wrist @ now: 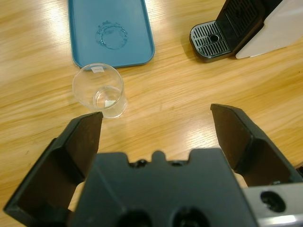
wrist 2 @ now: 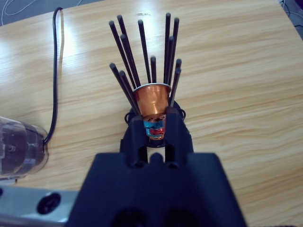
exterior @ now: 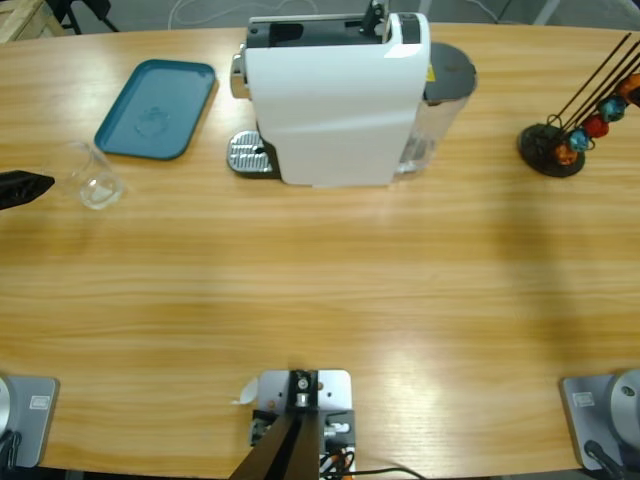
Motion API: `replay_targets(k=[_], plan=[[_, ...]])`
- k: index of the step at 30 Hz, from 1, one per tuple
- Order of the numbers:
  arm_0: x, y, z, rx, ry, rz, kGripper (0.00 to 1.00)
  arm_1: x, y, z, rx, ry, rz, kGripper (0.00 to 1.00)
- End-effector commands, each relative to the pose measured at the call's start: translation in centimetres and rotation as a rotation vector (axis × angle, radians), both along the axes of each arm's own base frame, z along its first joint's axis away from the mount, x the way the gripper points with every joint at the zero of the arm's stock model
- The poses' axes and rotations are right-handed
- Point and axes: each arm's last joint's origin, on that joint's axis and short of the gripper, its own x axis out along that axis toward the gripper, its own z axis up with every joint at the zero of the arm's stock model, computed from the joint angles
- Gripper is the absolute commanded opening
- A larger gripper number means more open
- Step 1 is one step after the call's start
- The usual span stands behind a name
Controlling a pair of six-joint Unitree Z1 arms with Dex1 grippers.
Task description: Pour coffee
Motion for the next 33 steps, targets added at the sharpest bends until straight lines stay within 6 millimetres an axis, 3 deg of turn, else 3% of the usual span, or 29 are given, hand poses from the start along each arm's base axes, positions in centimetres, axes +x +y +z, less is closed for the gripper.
replay_targets(k=[1,9,17,20,22,26,33], plan=[[0.1,-0.2,-1.2,0.027,0.038,-0.012,0.991,-0.9,-0.4,2.7,-0.001,-0.04,-0.02,0.0],[0.1,-0.3,-1.2,0.027,0.038,-0.012,0.991,-1.5,-0.5,6.4,-0.01,-0.089,-0.021,0.0],[-0.1,-0.1,-1.2,0.02,0.031,-0.011,0.991,-4.0,1.3,10.0,-0.064,-0.096,0.152,0.0],[-0.1,-0.1,-1.2,0.021,0.031,-0.012,0.991,-5.7,3.9,10.9,-0.058,-0.107,0.378,0.0],[-0.1,-0.1,-1.2,0.019,0.029,-0.012,0.991,-7.0,6.4,11.8,-0.087,-0.133,0.631,0.0],[-0.1,-0.1,-1.2,0.019,0.03,-0.016,0.991,-8.0,10.4,12.1,-0.101,-0.136,1.006,0.0],[-0.2,-0.1,-1.2,0.016,0.026,-0.017,0.991,-6.4,17.9,12.9,-0.187,-0.115,1.378,0.0]])
